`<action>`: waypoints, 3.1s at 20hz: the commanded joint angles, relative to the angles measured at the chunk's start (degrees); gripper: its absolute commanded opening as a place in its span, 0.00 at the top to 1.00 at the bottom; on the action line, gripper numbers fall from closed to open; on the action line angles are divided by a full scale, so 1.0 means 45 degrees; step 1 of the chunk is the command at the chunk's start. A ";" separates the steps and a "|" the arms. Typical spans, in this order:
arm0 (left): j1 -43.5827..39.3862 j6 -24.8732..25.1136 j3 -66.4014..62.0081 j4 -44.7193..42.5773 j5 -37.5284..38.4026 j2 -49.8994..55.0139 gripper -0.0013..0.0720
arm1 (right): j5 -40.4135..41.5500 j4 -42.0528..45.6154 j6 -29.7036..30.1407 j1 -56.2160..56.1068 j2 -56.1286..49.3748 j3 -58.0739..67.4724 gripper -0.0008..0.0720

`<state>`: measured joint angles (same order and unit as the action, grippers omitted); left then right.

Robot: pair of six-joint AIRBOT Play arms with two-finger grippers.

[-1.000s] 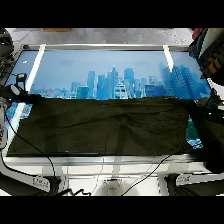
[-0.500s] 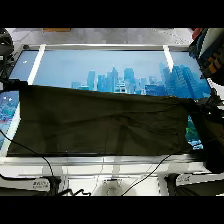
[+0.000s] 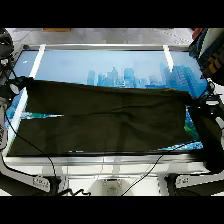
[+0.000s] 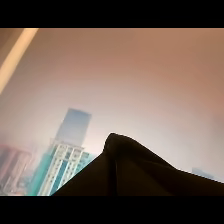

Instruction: Fold the clothes and pants, and hang the long-sleeved shirts on hangers.

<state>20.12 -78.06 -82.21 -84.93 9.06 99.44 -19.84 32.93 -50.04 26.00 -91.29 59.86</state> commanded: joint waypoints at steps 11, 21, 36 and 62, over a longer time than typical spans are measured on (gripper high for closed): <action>-0.0651 -0.0170 -0.0019 0.0029 -0.2220 0.1025 0.30 | 0.7062 -0.0005 -0.0005 -0.2453 -0.0019 0.0005 0.19; -0.0996 -0.0180 -0.0019 0.0029 -0.1894 -0.0850 0.03 | 0.6557 -0.0010 0.0010 -0.2438 0.0559 0.0000 0.06; 0.1647 0.1506 0.0000 -0.0053 1.4037 -0.3764 0.96 | -0.5620 0.3303 -0.0782 0.2788 0.4600 0.0000 0.94; 0.7461 0.0903 0.8670 0.1744 1.4571 -0.7431 0.03 | -0.6076 0.2302 -0.3803 0.4143 0.3347 -0.4240 0.89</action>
<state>53.60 -72.66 -43.86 -78.06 73.17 66.04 -53.91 44.23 -65.49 48.73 -75.48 40.56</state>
